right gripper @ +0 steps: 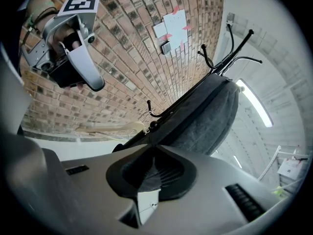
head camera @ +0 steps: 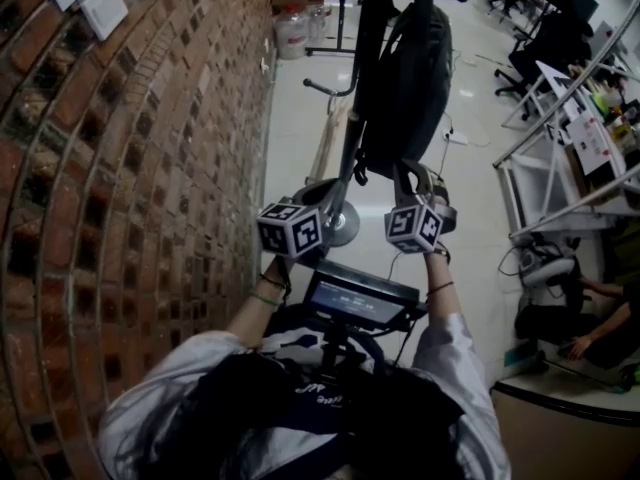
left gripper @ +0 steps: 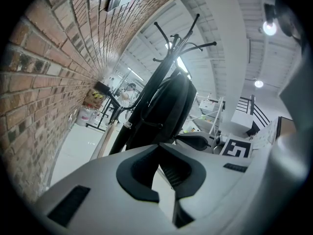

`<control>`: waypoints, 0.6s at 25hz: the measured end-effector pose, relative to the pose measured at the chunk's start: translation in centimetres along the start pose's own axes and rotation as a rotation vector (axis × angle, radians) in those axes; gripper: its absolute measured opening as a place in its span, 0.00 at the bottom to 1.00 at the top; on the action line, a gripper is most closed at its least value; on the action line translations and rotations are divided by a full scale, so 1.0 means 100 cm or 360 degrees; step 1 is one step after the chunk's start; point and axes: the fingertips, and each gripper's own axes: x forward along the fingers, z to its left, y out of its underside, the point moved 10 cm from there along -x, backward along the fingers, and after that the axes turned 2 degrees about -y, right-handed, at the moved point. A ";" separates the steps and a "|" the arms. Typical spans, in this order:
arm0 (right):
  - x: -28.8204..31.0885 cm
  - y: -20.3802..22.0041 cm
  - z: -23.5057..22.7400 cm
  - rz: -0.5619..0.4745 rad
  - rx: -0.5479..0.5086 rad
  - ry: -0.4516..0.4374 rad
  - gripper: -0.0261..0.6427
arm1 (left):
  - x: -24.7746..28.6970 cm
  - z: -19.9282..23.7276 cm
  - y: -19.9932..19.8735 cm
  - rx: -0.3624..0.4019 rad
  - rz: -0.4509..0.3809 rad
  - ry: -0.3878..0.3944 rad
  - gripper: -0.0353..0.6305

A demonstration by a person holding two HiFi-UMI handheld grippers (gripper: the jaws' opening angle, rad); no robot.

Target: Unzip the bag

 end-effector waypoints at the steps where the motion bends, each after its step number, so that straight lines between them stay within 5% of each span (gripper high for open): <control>1: -0.002 0.000 0.000 -0.0015 0.0056 -0.0001 0.07 | 0.000 0.000 0.000 0.0000 -0.0001 0.0003 0.06; 7: -0.025 0.002 0.003 -0.0085 0.0857 0.0058 0.08 | -0.002 0.001 0.002 -0.0005 0.0013 -0.0007 0.06; 15: -0.053 0.003 0.013 -0.0151 0.1351 0.0055 0.08 | 0.004 -0.010 0.009 -0.0023 0.0050 0.0036 0.06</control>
